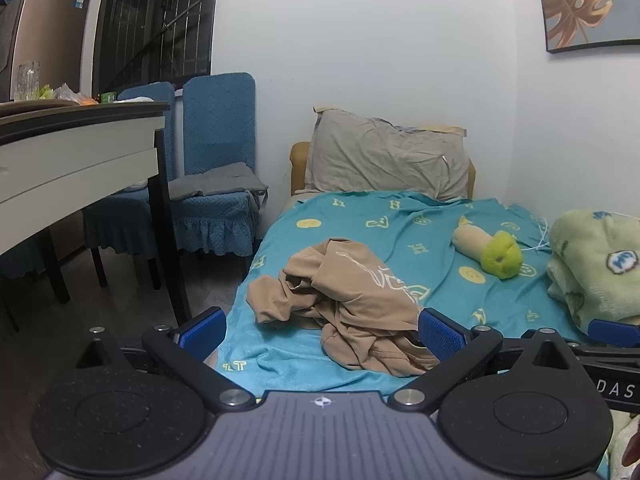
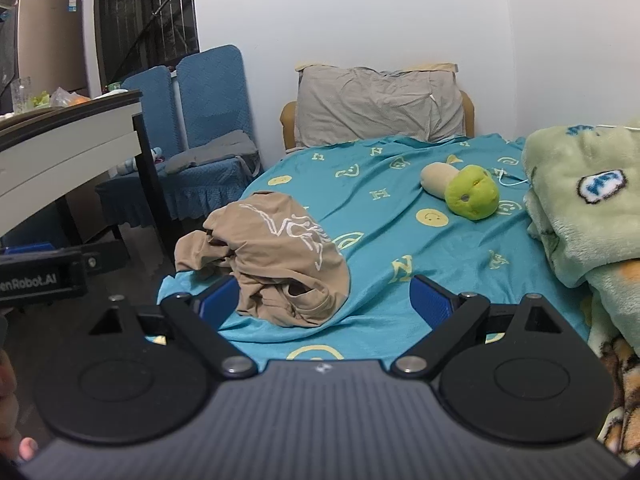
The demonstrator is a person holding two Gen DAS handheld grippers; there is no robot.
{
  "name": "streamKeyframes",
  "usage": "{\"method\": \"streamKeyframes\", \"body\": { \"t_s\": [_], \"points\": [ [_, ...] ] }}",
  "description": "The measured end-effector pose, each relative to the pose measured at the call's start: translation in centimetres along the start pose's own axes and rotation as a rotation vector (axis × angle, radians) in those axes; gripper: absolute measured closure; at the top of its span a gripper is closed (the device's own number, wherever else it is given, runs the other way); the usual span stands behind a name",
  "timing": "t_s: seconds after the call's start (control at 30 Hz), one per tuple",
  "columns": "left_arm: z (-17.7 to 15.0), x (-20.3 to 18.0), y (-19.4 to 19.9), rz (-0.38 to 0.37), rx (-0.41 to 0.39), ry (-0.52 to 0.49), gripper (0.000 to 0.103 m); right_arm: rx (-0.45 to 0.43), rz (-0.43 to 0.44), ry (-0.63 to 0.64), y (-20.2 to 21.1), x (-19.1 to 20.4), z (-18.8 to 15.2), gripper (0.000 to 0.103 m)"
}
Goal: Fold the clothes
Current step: 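Move both grippers toward the crumpled tan T-shirt on the bed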
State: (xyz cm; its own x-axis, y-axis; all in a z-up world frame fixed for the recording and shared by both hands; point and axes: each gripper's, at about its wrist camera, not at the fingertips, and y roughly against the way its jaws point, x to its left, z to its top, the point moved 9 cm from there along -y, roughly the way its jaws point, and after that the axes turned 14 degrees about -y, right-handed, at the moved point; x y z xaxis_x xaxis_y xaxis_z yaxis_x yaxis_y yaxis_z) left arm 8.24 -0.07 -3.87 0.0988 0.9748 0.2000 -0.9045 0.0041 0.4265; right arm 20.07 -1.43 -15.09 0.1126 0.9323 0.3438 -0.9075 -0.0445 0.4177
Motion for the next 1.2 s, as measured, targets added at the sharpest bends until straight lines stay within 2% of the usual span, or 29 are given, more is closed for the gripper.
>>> {"method": "streamKeyframes", "body": {
  "t_s": [0.27, 0.47, 0.73, 0.83, 0.97, 1.07, 1.2],
  "points": [
    [-0.1, -0.8, 0.9, 0.024, -0.041, -0.043, 0.000, -0.040, -0.001, 0.002, 0.7, 0.1, 0.5, 0.009],
    [0.1, -1.1, 0.3, 0.035, -0.012, -0.042, 0.000, -0.079, -0.028, 0.002, 1.2, 0.0, 0.8, 0.009],
    [0.2, -1.3, 0.6, 0.046, -0.022, -0.047, 0.000, -0.065, -0.036, -0.026, 1.9, 0.1, 0.5, 0.009],
    [0.2, -0.7, 0.7, 0.071, -0.035, -0.034, 0.000, -0.062, -0.049, -0.037, 2.4, 0.5, 0.6, 0.009],
    [0.1, 0.4, 0.7, 0.074, -0.022, 0.035, 0.000, -0.077, -0.100, -0.059, 2.9, 0.5, 0.9, 0.009],
    [0.3, 0.7, 0.9, 0.055, -0.030, 0.064, 0.000, -0.071, -0.097, -0.070, 2.8, 0.4, 0.9, 0.009],
    [0.1, 0.0, 0.8, 0.075, -0.046, 0.013, 0.000, -0.076, -0.067, -0.062, 2.4, 0.2, 0.4, 0.009]
  ]
}}
